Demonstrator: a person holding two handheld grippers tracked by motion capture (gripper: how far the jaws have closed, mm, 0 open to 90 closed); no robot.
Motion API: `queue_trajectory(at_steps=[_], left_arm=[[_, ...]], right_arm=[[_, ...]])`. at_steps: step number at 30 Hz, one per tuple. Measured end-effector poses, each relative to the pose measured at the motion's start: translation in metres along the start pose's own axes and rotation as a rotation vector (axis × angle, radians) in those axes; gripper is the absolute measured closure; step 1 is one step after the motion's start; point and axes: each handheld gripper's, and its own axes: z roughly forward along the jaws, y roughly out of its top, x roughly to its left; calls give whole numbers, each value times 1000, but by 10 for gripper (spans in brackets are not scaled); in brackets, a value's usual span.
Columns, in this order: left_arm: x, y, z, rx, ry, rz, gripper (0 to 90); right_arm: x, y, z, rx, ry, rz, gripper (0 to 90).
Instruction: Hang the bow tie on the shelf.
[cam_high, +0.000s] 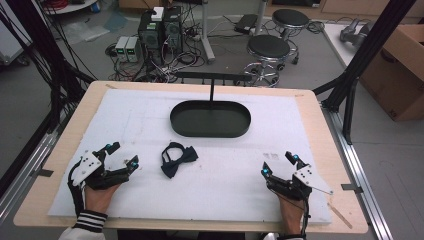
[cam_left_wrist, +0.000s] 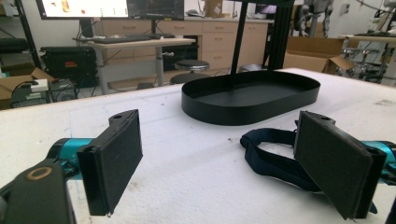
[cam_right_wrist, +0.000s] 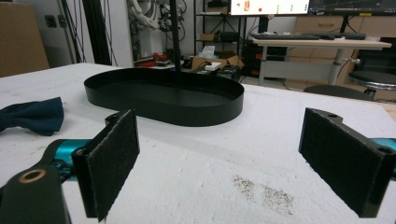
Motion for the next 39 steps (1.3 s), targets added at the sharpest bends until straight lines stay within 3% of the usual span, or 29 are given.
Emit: queue_trajectory(at_steps=[18,28,32,39], left_arm=[[1,1,4,35,14,-18,158],[1,2,4,48,-11,-16,150],[2,7,5,89,-13,-6,149],[0,24,4,98,-36,-22,149]], right_arm=[[1,0,0,1,2,-13,112],[3,0,1,7,-7,-29,112],[2,0,1,8,-6,-24,112],[4,1,2,17,-8,-23,112]])
